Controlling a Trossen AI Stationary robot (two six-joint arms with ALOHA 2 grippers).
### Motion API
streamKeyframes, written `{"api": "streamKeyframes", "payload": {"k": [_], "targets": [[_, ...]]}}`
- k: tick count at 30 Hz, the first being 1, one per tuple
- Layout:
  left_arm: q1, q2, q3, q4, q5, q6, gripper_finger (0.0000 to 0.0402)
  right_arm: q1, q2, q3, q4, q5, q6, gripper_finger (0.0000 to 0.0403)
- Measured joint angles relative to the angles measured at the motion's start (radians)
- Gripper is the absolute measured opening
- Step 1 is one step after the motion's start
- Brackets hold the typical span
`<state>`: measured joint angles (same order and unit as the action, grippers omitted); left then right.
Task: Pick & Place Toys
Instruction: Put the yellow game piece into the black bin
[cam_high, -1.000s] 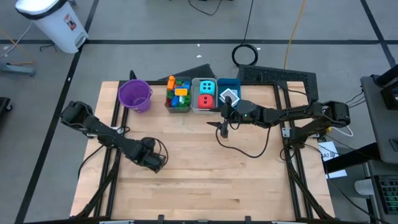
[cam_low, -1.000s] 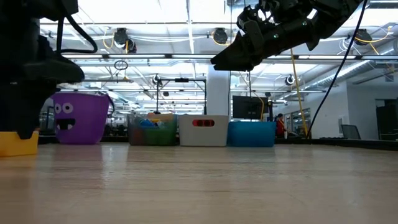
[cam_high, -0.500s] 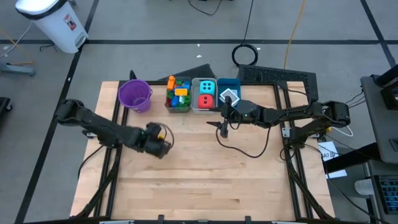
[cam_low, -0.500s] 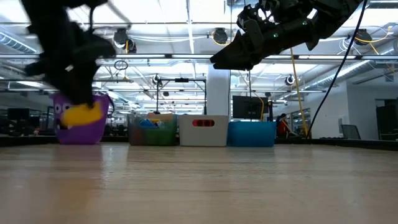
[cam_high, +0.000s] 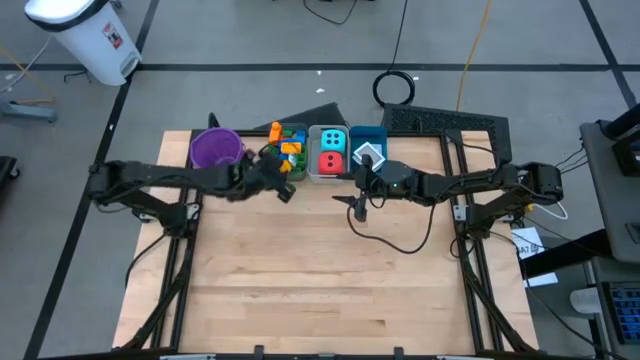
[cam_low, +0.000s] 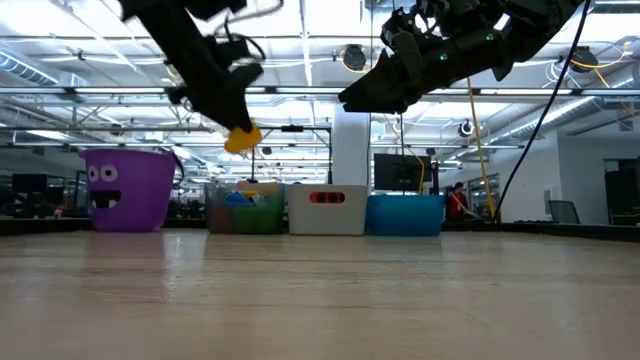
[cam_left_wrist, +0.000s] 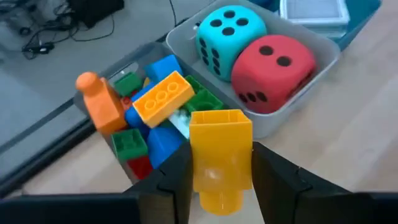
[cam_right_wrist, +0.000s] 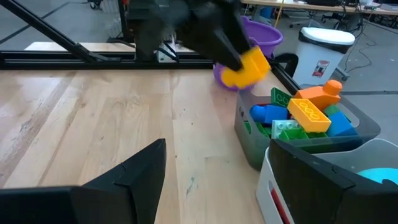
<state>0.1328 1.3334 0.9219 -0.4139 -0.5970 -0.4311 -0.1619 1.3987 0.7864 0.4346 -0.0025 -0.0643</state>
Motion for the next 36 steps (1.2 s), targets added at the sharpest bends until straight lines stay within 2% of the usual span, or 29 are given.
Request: {"api": "streamKeyframes", "payload": {"k": [3,6,12,16,19,23,30,36], "targets": [[0.089,0.045,0.000,0.072,0.086,0.098,0.0142,0.000,0.000,0.000,0.000,0.000,-0.001,0.0256],[0.164,0.083,0.000,0.101,0.130,0.147,0.0152,0.000,0.000,0.000,0.000,0.000,-0.002,0.0256],[0.252,0.141,0.000,0.156,0.252,0.263,0.0156,0.000,0.000,0.000,0.000,0.000,-0.003,0.0256],[0.261,0.182,-0.001,0.160,0.247,0.341,0.0157,0.000,0.000,0.000,-0.001,0.000,-0.003,0.0256],[0.260,0.200,-0.001,0.163,0.232,0.343,0.0158,0.000,0.000,0.000,-0.004,0.000,-0.004,0.0256],[0.258,0.200,-0.001,0.179,0.237,0.335,0.0158,0.000,0.000,0.000,-0.006,0.000,-0.004,0.0256],[0.258,0.171,-0.001,0.152,0.232,0.458,0.0159,0.000,0.000,0.000,-0.006,0.000,-0.004,0.0256],[0.258,0.171,-0.001,0.227,0.233,0.465,0.0159,0.000,0.000,0.000,-0.005,0.000,-0.004,0.0256]]}}
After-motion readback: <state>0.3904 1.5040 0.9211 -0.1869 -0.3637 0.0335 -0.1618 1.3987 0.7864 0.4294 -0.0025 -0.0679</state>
